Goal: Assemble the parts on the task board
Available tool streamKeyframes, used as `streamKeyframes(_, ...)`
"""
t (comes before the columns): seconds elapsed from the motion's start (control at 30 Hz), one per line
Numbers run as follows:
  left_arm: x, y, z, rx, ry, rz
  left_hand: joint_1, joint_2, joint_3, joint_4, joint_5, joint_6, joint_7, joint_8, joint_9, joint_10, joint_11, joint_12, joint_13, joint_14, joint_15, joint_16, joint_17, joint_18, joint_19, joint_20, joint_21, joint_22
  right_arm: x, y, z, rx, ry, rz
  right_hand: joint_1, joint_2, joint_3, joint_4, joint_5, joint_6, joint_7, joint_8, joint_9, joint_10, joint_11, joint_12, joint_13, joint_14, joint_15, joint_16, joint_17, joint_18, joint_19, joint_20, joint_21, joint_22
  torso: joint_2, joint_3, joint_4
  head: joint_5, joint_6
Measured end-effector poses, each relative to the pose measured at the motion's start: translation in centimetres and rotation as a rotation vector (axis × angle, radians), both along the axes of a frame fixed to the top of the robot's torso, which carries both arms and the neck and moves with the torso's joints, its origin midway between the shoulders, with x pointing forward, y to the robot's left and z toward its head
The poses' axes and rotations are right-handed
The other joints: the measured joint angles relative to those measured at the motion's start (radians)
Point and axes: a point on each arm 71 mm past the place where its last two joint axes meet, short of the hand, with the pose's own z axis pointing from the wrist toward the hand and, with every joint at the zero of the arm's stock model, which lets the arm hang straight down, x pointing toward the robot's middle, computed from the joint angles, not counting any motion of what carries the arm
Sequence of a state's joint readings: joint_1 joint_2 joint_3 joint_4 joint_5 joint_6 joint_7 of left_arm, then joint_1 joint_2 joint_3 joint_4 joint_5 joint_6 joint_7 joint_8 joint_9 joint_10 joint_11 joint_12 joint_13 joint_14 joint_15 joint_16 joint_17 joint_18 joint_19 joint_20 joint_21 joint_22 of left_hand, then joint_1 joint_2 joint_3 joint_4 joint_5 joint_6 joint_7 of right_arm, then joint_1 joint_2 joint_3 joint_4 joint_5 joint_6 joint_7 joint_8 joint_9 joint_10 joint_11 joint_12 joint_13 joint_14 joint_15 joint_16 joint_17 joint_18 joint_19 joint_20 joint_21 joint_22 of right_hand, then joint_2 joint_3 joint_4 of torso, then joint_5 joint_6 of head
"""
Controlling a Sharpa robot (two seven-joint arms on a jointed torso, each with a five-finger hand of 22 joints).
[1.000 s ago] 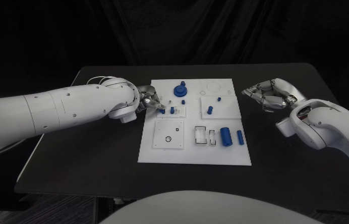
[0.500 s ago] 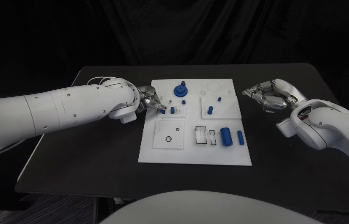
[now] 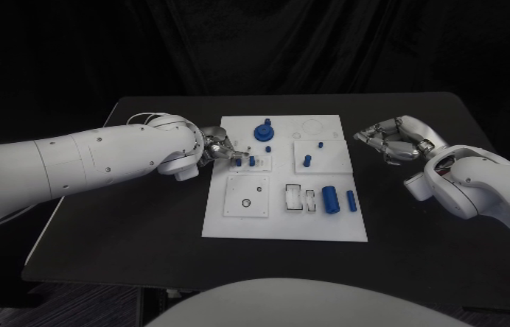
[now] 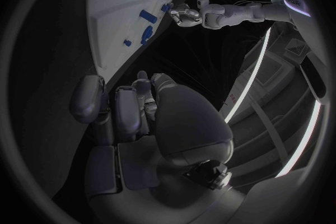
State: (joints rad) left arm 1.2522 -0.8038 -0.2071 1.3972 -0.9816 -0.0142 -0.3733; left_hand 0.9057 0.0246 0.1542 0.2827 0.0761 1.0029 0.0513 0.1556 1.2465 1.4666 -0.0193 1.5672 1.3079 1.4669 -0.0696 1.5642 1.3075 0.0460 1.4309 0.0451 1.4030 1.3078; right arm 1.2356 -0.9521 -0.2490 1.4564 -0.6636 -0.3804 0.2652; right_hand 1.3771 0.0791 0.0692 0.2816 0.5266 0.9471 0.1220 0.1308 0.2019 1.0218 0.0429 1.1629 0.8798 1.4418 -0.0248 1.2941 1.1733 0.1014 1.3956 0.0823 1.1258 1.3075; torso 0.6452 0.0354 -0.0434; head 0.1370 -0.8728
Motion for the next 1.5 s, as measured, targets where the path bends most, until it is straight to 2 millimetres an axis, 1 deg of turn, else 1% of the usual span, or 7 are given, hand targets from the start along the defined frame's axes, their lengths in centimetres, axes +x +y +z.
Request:
streamKeyframes(0.5,0.0,0.5,-0.1,-0.011,-0.02,0.012,-0.108,0.142,-0.156,0.01,0.047,0.006,0.0,0.04,0.057,0.0,0.0,0.0,0.0,0.0,0.0,0.0,0.0,0.0,-0.002,0.002,-0.007,0.0,0.0,0.0,-0.1,-0.002,0.007,0.0,0.015,-0.007,0.013,0.001,0.034,0.0,0.0,0.0,0.0,0.0,0.0,0.0,-0.006,0.0,0.0,0.0,-0.003,0.0,0.0,0.0,-0.003,0.0,0.0,0.0001,-0.0001,0.001,0.0)
streamKeyframes(0.7,0.3,0.9,0.4,-0.06,-0.14,0.013,-0.12,0.162,-0.268,0.008,-0.021,-0.04,0.001,0.121,0.062,0.0,0.0,0.0,0.0,0.0,0.0,0.0,0.0,0.0,0.007,0.005,0.001,0.0,0.0,0.0,-0.1,-0.002,0.008,0.0,0.015,-0.007,0.013,0.001,0.034,0.0,0.0,0.0,0.0,-0.007,0.0,0.0,-0.008,0.0,0.0,0.0,-0.003,0.0,0.0,0.0,-0.003,0.0,0.0,0.0001,-0.0001,0.001,0.0)
streamKeyframes(0.87,0.7,1.0,1.6,-0.123,-0.301,-0.007,0.029,0.16,-0.301,0.006,0.076,-0.118,0.01,0.156,0.062,-0.001,0.01,0.0,0.0,0.0,0.011,0.0,0.0,0.0,-0.01,0.012,-0.02,0.0,0.0,-0.1,-0.1,-0.003,0.009,-0.001,0.015,-0.007,0.014,0.003,0.034,0.0,0.0,0.0,0.0,-0.007,0.0,0.0,-0.009,0.0,0.0,0.0,-0.003,0.0,0.0,0.0,-0.003,0.0,0.0,0.0001,-0.0002,-0.002,0.0)
streamKeyframes(1.0,0.9,1.1,2.6,-0.161,-0.405,-0.032,0.191,0.143,-0.313,-0.009,0.192,-0.204,0.036,0.101,0.055,-0.001,0.033,-0.013,0.0,-0.002,0.031,-0.014,0.0,0.031,-0.092,0.03,-0.116,0.0,0.0,-0.1,-0.1,-0.003,0.01,-0.003,0.015,-0.007,0.015,0.004,0.034,0.0,0.0,0.0,0.0,-0.007,0.0,-0.004,-0.01,0.0,0.0,0.0,-0.003,0.0,0.0,0.0,-0.003,0.0,0.0,0.0,-0.0002,-0.007,0.0)
streamKeyframes(1.2,2.1,0.4,5.1,-0.193,-0.508,-0.103,0.427,0.101,-0.246,-0.05,0.205,-0.304,0.1,-0.074,-0.167,-0.136,0.096,-0.187,0.009,-0.168,0.087,-0.207,-0.078,0.059,-0.249,0.073,-0.273,-0.008,0.0,-0.2,-0.1,-0.006,0.013,-0.006,0.015,-0.007,0.015,0.004,0.034,0.0,0.0,0.0,0.001,-0.007,0.0,-0.004,-0.015,0.0,0.0,0.0,-0.004,0.0,0.0,0.0,-0.003,0.0,0.0,0.0001,-0.0001,-0.009,0.0)
streamKeyframes(1.33,2.8,-0.6,6.1,-0.214,-0.537,-0.163,0.591,0.097,-0.166,-0.077,0.155,-0.317,0.113,-0.09,-0.269,-0.558,0.113,-0.609,-0.039,-0.476,0.115,-0.376,-0.315,0.087,-0.481,0.096,-0.463,-0.069,0.1,0.0,-0.2,-0.006,0.015,-0.006,0.014,-0.007,0.015,0.004,0.034,0.0,0.0,0.0,0.001,-0.011,0.004,-0.009,-0.018,0.0,0.0,0.0,-0.004,0.0,0.0,0.0,-0.003,0.0,0.0,0.0007,-0.0006,-0.011,0.0)
streamKeyframes(1.5,3.3,-1.8,6.4,-0.233,-0.544,-0.244,0.664,0.05,-0.075,-0.061,0.133,-0.313,0.116,-0.09,-0.36,-0.854,0.154,-0.996,-0.3,-0.467,0.146,-0.337,-0.336,0.087,-0.456,0.125,-0.422,-0.014,0.1,0.0,-0.2,-0.007,0.018,-0.007,0.014,-0.007,0.015,0.004,0.034,0.0,0.0,0.0,0.001,-0.011,0.004,-0.009,-0.018,0.0,0.0,0.0,-0.001,0.0,0.0,0.0,-0.003,0.0,0.0,0.0012,-0.0008,-0.015,0.0)
